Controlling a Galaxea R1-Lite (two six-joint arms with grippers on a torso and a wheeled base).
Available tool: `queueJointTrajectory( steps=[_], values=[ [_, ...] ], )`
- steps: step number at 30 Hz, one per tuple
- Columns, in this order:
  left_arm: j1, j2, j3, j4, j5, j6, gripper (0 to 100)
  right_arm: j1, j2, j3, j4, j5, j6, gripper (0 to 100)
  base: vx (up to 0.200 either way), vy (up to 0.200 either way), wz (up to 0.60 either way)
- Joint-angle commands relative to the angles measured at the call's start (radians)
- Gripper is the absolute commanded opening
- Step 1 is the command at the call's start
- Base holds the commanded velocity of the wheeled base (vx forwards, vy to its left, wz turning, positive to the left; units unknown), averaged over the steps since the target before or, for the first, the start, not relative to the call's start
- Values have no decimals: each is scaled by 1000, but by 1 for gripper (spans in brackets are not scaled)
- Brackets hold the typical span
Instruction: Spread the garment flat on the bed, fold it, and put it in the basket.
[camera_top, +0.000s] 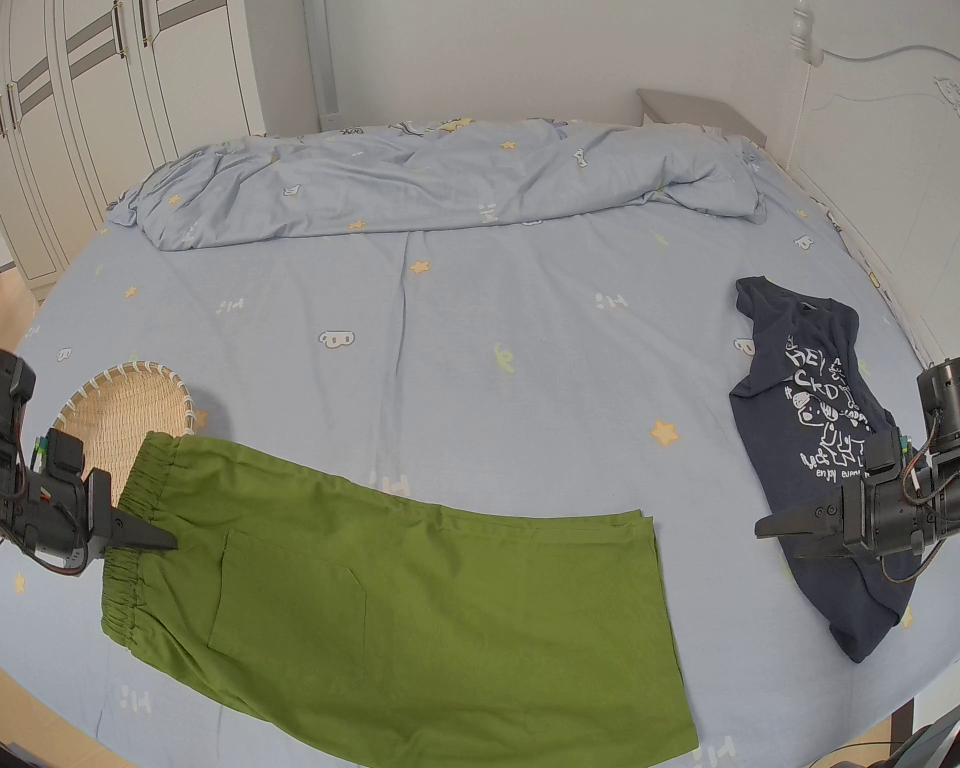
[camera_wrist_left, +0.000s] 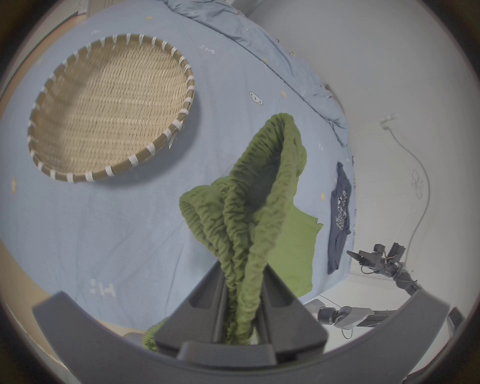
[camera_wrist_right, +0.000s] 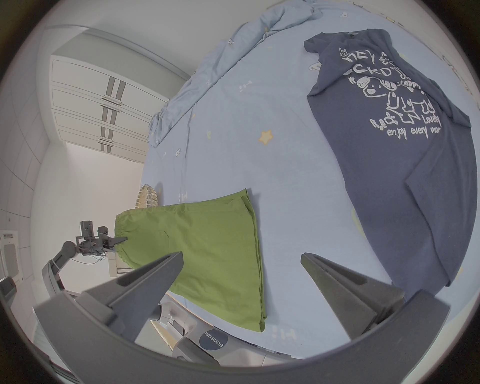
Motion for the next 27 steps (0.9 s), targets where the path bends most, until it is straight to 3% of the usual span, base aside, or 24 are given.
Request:
queueJointTrajectory(
  steps=[1, 3, 4, 10, 14, 17, 18, 20, 27],
  values=[
    [-281, -28, -184, 138, 249, -114, 0, 7, -16, -15, 23, 1, 0, 100, 0, 0, 0],
    [-281, -28, -184, 138, 249, -114, 0, 7, -16, -15, 23, 1, 0, 100, 0, 0, 0],
    [-462, -17, -218, 138, 345, -201, 0, 3, -18, -18, 28, 1, 0, 100, 0, 0, 0],
    [-644, 52, -313, 138, 398, -371, 0, 1, -20, -18, 29, 1, 0, 100, 0, 0, 0],
    [-720, 106, -376, 138, 406, -462, 0, 7, -23, -18, 29, 1, 0, 100, 0, 0, 0],
    [-720, 106, -376, 138, 406, -462, 0, 7, -23, -18, 29, 1, 0, 100, 0, 0, 0],
    [-761, 150, -436, 138, 407, -539, 0, 7, -23, -18, 32, 1, 0, 100, 0, 0, 0],
    [-805, 189, -474, 138, 406, -591, 0, 7, -23, -18, 32, 1, 0, 100, 0, 0, 0],
    [-874, 296, -574, 138, 404, -689, 0, 6, -24, -18, 32, -7, -2, 100, 0, 0, 0]
  ],
)
